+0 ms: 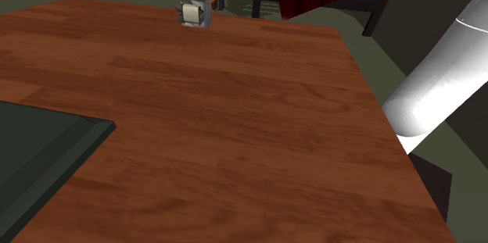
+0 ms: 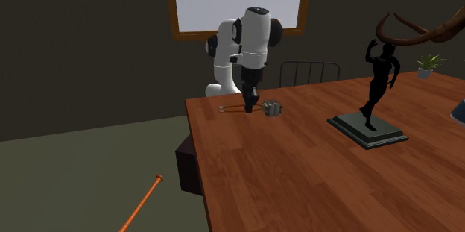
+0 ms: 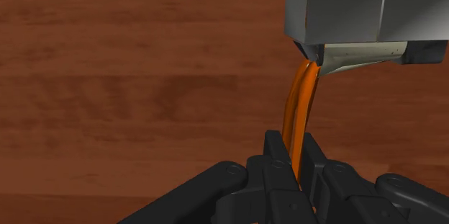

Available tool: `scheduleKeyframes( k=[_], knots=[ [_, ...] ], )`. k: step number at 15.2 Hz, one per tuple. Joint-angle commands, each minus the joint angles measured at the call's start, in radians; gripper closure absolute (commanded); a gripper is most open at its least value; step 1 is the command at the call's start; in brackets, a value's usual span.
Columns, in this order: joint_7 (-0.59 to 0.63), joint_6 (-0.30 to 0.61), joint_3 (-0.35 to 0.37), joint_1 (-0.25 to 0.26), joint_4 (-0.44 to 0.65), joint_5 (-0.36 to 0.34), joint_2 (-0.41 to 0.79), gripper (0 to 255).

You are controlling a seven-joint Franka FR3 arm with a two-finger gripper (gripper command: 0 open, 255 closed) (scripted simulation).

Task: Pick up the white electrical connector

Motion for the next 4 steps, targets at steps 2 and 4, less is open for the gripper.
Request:
scheduleKeyframes(
  k=[2,4],
  knots=[
    [0.008,-0.048,0.007,0.006,0.066,-0.018,0.026,255],
    [0.009,-0.05,0.007,0.006,0.069,-0.019,0.027,255]
  ],
)
